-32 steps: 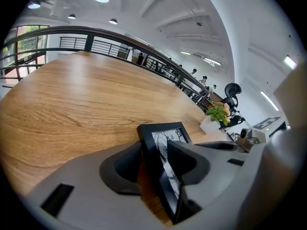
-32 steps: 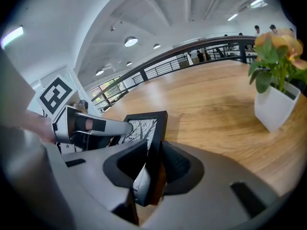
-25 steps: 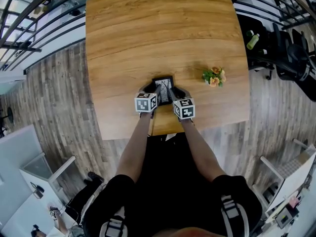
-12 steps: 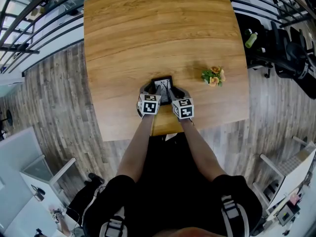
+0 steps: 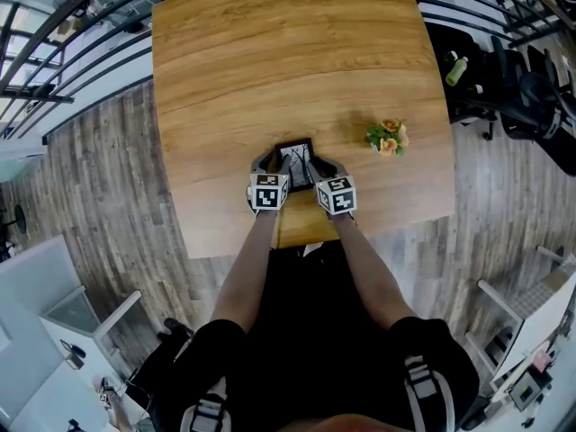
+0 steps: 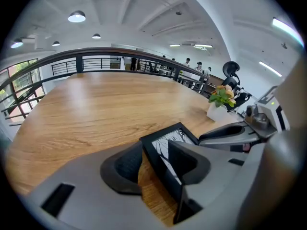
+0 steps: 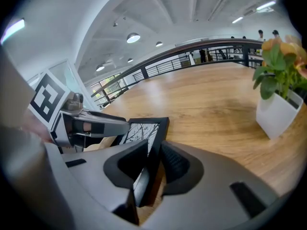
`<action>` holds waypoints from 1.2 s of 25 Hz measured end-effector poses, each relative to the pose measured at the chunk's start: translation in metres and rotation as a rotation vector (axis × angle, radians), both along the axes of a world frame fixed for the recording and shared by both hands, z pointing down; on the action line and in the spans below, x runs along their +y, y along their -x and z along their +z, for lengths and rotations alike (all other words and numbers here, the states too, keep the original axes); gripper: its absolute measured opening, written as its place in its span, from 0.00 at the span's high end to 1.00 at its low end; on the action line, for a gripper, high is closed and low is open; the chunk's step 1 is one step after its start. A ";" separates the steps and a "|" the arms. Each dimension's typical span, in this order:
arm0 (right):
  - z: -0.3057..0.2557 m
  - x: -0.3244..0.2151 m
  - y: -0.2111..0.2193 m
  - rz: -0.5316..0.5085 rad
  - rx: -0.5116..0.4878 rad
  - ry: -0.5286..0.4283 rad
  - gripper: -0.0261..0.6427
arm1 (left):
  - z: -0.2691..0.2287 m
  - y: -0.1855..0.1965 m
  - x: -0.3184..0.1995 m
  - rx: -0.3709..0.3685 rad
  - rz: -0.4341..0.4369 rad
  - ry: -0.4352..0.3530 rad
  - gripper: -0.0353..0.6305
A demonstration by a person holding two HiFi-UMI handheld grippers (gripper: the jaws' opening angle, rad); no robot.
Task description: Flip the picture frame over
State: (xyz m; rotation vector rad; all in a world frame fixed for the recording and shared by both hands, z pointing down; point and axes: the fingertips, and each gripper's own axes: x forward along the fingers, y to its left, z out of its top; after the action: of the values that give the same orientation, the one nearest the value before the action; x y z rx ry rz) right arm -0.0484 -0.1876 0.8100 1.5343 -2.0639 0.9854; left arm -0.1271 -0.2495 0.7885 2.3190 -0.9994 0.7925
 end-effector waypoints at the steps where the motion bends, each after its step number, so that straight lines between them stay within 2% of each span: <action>1: -0.002 -0.001 -0.001 0.000 -0.010 -0.005 0.82 | -0.003 0.000 0.000 0.007 -0.001 -0.011 0.66; 5: -0.010 -0.005 -0.006 0.002 -0.014 -0.027 0.82 | -0.015 0.000 0.000 0.037 0.004 -0.035 0.66; 7: -0.017 -0.004 -0.007 0.000 -0.005 -0.045 0.88 | -0.021 0.002 0.003 0.051 0.003 -0.046 0.67; 11: -0.035 0.000 -0.010 -0.010 -0.001 -0.101 0.95 | -0.030 0.006 0.013 0.074 0.008 -0.052 0.76; 17: -0.048 0.007 -0.016 -0.051 0.040 -0.106 0.95 | -0.047 0.020 0.019 0.101 -0.003 -0.068 0.88; 20: -0.056 0.006 -0.020 -0.073 0.070 -0.118 0.95 | -0.054 0.023 0.024 0.112 -0.020 -0.070 0.90; 25: -0.078 0.004 -0.021 -0.114 0.073 -0.173 0.95 | -0.069 0.018 0.030 0.136 -0.041 -0.091 0.91; 30: -0.091 0.006 -0.023 -0.146 0.082 -0.185 0.95 | -0.085 0.017 0.033 0.143 -0.070 -0.110 0.91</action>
State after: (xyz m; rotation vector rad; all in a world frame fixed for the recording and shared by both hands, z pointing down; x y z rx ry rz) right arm -0.0254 -0.1820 0.7193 1.4594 -2.2242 0.6843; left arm -0.1446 -0.2167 0.7038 2.3805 -1.0776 0.5479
